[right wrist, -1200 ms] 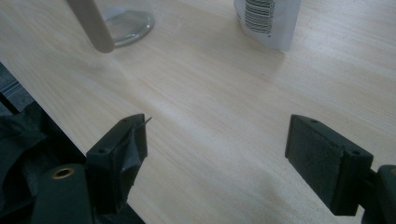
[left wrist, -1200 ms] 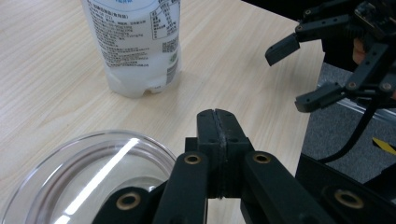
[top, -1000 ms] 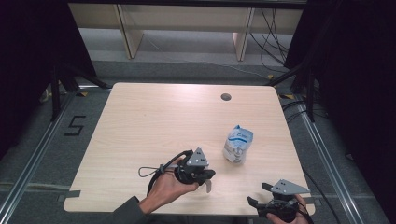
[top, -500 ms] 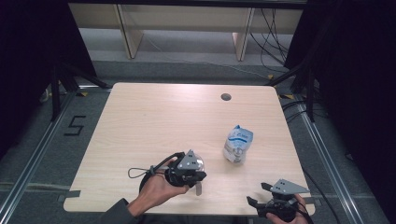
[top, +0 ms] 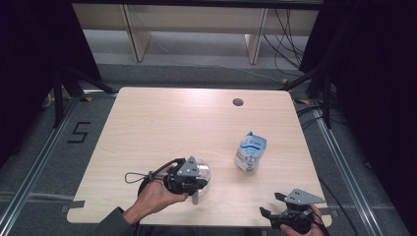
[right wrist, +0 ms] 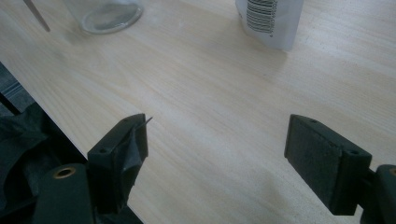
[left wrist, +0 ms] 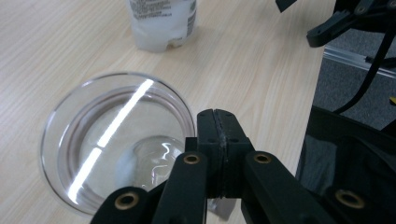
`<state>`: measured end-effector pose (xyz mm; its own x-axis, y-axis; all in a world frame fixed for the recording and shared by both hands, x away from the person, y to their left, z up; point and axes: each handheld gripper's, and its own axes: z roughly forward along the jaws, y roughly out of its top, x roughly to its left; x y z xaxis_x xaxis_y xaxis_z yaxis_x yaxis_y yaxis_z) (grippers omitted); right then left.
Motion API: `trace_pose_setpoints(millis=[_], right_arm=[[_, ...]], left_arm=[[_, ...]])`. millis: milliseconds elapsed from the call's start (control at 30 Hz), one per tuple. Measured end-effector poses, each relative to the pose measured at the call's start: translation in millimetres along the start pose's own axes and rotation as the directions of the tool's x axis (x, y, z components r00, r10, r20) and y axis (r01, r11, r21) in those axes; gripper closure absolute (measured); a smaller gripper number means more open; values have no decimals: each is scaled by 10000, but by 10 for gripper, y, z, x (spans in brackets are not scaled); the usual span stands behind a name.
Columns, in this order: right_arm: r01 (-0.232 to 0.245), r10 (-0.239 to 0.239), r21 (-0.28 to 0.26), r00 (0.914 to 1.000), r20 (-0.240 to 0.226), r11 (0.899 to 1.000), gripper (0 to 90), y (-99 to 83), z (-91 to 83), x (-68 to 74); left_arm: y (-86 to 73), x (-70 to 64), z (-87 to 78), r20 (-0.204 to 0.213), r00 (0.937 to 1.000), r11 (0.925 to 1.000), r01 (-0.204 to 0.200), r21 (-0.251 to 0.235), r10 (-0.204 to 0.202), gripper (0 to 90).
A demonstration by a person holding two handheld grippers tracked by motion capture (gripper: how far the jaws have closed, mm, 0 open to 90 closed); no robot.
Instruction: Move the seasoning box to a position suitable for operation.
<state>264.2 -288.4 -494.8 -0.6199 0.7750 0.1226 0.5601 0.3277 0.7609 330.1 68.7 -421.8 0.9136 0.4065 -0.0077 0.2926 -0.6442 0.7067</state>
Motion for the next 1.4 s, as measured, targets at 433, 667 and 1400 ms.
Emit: trace_pose_setpoints(millis=[433, 667, 1400], right_arm=[[-92, 92, 44, 10000, -17, 9999, 225, -1, -5, 0], [166, -166, 4, 9999, -5, 9999, 225, 0, 3, -18], [156, -156, 16, 9996, -225, 9999, 225, 1, 13, -24]], left_arm=[[-151, 127, -115, -534, 9985, 9997, 106, 231, -94, 876], [-256, 251, -203, -944, 9941, 9985, 547, 27, -542, 869], [-821, 185, -380, -1864, 9109, 9036, 3034, -3024, -3682, 374]])
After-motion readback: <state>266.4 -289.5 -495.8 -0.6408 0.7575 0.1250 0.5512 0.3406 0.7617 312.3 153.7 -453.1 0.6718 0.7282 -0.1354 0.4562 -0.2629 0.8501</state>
